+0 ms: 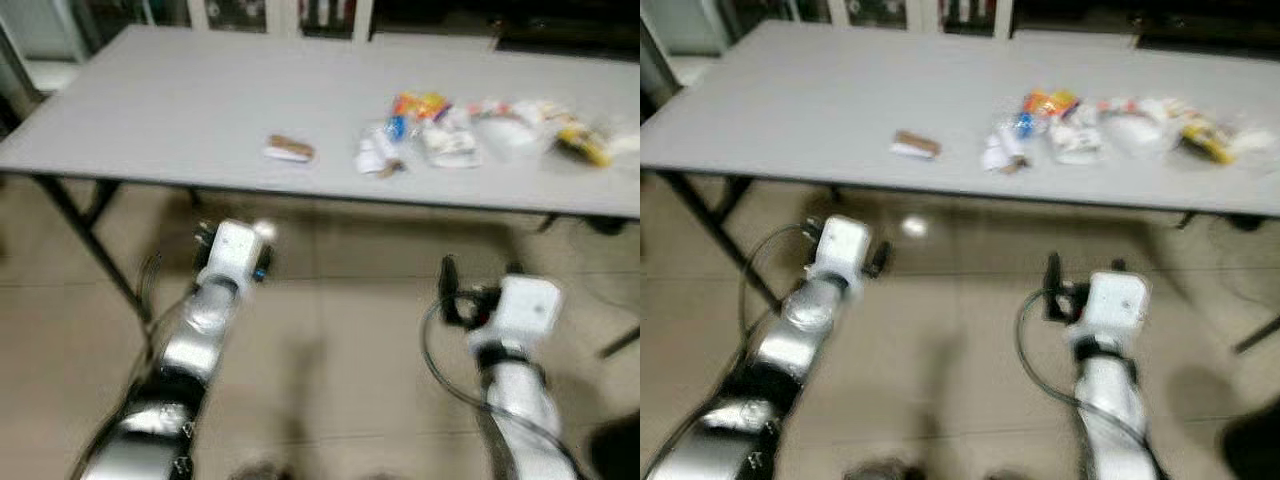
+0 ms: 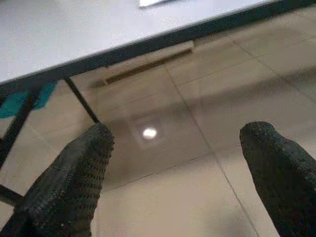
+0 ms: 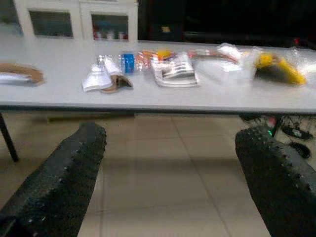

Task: Picking trash to rubbish bin

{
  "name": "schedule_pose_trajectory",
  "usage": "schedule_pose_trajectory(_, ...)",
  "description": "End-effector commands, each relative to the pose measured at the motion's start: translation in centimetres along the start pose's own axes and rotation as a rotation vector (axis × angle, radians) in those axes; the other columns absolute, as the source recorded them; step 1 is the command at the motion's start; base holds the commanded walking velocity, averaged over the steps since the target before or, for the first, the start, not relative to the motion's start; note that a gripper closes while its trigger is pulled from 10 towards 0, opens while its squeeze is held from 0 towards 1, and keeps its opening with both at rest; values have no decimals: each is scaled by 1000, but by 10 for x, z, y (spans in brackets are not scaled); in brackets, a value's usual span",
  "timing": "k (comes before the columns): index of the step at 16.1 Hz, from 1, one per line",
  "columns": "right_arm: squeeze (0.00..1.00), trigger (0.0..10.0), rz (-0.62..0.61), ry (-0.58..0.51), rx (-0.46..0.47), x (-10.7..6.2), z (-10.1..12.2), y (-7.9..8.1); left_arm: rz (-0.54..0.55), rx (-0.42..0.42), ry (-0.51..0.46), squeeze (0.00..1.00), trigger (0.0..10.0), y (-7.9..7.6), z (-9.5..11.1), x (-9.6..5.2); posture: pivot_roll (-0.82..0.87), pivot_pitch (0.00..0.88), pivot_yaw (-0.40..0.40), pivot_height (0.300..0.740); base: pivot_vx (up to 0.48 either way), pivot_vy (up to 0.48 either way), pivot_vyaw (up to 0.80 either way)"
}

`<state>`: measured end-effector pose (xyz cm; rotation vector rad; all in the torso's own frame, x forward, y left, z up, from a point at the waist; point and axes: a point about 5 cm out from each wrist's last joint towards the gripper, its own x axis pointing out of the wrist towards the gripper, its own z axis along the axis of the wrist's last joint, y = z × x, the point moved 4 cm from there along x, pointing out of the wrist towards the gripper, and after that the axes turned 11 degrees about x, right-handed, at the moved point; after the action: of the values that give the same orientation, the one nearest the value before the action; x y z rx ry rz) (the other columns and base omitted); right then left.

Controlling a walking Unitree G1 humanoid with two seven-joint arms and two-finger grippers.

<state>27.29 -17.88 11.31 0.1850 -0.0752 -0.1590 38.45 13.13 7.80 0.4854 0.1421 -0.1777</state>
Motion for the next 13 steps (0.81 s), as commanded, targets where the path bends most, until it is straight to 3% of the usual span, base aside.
schedule_pose_trajectory(1, 0, 10000, 2, -22, 2, 1, 7, 2, 7, 16, 7, 0, 10000, 6, -2, 0, 179, 105, -40, 740, 0, 480, 0)
schedule_pose_trajectory(9, 0, 10000, -12, -9, -5, 0, 6, -2, -6, 14, 10, 0, 10000, 1, -1, 1, 171, 105, -39, 740, 0, 480, -764)
schedule_pose_trajectory(13, 0, 10000, 17, -12, -29, -1, 7, 4, -49, 2, -56, 0, 10000, -7, 8, -1, 161, 110, -45, 740, 0, 0, -180)
